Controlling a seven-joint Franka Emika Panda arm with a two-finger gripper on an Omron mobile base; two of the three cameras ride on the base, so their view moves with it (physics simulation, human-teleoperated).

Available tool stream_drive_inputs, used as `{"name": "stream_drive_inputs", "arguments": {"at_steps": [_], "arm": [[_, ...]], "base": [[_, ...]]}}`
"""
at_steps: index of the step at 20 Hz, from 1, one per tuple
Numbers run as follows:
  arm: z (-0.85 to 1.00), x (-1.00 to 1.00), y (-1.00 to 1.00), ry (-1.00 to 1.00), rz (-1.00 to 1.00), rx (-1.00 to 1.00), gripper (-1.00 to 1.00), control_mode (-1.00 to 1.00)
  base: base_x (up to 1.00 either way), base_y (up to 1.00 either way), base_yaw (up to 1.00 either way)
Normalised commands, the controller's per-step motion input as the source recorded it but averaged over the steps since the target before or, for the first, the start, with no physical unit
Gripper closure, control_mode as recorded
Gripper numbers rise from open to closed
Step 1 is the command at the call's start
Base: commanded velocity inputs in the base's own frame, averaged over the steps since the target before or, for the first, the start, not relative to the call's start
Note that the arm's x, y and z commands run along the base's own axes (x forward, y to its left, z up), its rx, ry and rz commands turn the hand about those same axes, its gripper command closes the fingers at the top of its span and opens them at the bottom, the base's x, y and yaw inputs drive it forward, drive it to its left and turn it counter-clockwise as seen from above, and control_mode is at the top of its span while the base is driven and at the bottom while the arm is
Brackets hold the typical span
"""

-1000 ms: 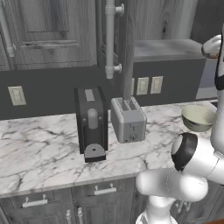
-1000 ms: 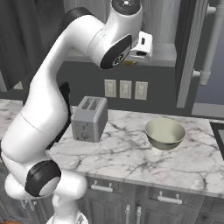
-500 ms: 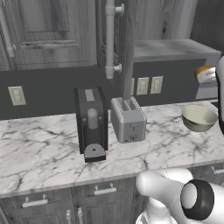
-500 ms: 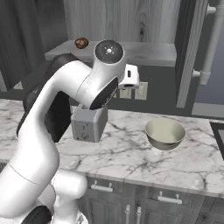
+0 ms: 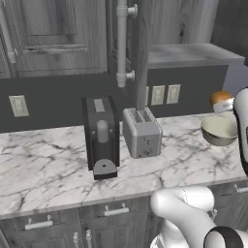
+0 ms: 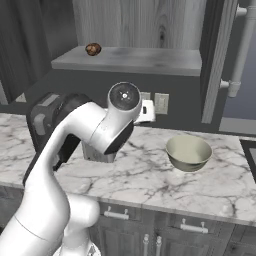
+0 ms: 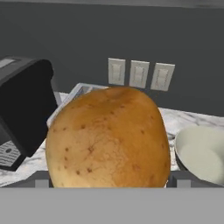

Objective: Pick the potatos from the cabinet and place them in one bowl. Pick the mango from the sink and place it in the other bowl.

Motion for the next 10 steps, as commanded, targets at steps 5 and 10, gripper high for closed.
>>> {"name": "stream_drive_inputs", "arguments": {"at_steps": [5, 10], "arm": [[-0.43, 0.00, 0.00, 0.00, 0.02, 0.00, 1.00, -1.00], [-0.34, 0.00, 0.00, 0.00, 0.00, 0.00, 1.00, -1.00]], "base": [[0.00, 0.00, 0.00], [0.00, 0.00, 0.00]]}}
